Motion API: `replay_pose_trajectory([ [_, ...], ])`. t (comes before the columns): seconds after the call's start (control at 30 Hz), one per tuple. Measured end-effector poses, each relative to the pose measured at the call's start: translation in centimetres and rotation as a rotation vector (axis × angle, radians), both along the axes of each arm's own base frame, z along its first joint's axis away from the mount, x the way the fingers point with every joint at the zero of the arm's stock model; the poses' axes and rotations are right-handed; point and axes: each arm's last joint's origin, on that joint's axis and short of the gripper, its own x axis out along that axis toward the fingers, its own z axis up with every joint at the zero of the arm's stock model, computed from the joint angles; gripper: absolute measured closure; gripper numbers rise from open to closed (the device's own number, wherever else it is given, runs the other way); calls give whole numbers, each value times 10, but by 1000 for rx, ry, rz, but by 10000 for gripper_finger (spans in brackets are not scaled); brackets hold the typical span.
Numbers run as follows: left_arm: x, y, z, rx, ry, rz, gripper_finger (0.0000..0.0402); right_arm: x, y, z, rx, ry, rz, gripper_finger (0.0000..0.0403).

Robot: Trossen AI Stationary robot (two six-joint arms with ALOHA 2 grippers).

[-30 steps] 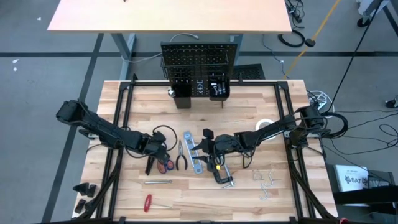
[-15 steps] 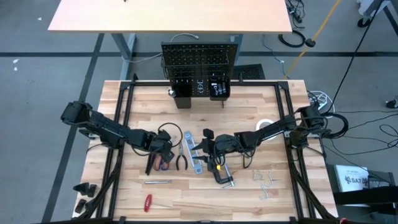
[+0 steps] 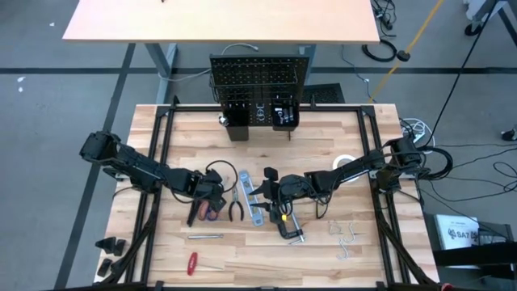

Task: Hang tools onto peg board
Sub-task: Put the blue scissors into the left black bin on the peg board

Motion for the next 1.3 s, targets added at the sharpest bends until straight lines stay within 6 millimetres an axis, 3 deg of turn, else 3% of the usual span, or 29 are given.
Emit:
replay_pose_trajectory([
  [0.2, 3, 0, 1, 42, -25, -41, 389, 0, 0, 0, 0, 0, 0, 236],
  [0.33, 5, -1, 6, 54, -36, -66, 389, 0, 0, 0, 0, 1, 0, 236],
  [0.67, -1, 3, 46, 126, -168, -69, 389, -1, 0, -1, -9, 20, 1, 236],
  [0.83, -2, 3, 68, 120, -314, -112, 389, 1, 1, 3, -107, -1, 41, 236],
  [0.93, 2, 1, 79, 72, -422, -149, 389, 6, 10, 15, -300, -33, 84, 236],
  [1.17, 11, -5, 90, -45, -555, -233, 394, 17, 46, 42, -1009, 110, 44, 236],
  [1.3, 11, -5, 90, -49, -556, -231, 393, 29, 53, 45, -1215, 193, 10, 236],
])
